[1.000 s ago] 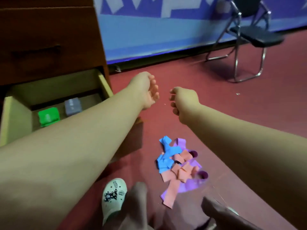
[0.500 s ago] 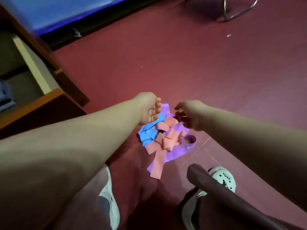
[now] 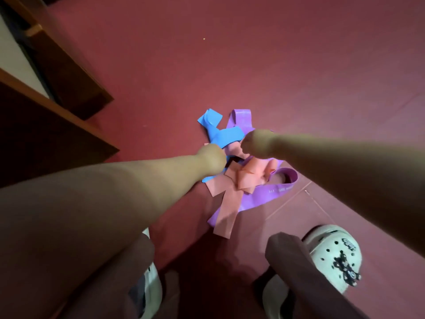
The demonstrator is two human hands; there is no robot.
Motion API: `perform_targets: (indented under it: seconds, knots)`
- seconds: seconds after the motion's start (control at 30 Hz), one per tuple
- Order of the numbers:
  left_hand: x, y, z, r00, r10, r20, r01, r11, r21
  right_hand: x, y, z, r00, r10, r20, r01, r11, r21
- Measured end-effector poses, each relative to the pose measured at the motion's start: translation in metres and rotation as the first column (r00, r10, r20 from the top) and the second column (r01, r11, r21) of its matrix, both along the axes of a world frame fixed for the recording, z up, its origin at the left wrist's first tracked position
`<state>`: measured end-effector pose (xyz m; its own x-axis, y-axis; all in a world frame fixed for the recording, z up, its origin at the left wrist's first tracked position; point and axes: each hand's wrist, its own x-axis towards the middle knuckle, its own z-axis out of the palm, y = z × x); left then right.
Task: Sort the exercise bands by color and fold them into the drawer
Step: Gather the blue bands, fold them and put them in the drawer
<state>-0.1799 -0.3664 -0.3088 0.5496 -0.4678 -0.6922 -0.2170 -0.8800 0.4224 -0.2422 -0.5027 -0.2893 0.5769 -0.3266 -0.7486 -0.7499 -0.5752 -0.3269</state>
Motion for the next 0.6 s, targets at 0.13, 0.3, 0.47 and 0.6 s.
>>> perform_targets:
  seconds: [0.13, 0.3, 0.47, 0.6]
  knots:
    - [0.008, 0.010, -0.027, 0.969, -0.131, 0.211, 0.134, 0.991, 0.003, 0.000, 0.012, -0.030, 0.989, -0.038, 0.144, 0.036, 0.999, 0.015]
    - [0.013, 0.021, -0.043, 0.926, -0.357, 0.121, 0.337, 0.928, 0.158, 0.000, 0.029, -0.047, 0.972, 0.162, 0.167, -0.160, 0.987, -0.026]
    - [0.011, 0.027, -0.039, 0.897, -0.438, 0.054, 0.422, 0.887, 0.186, -0.007, 0.030, -0.062, 0.946, 0.192, 0.263, -0.174, 0.981, -0.089]
    - [0.017, 0.030, -0.041, 0.940, -0.333, 0.077, 0.327, 0.941, 0.083, -0.007, 0.029, -0.065, 0.935, 0.184, 0.304, -0.161, 0.982, -0.097]
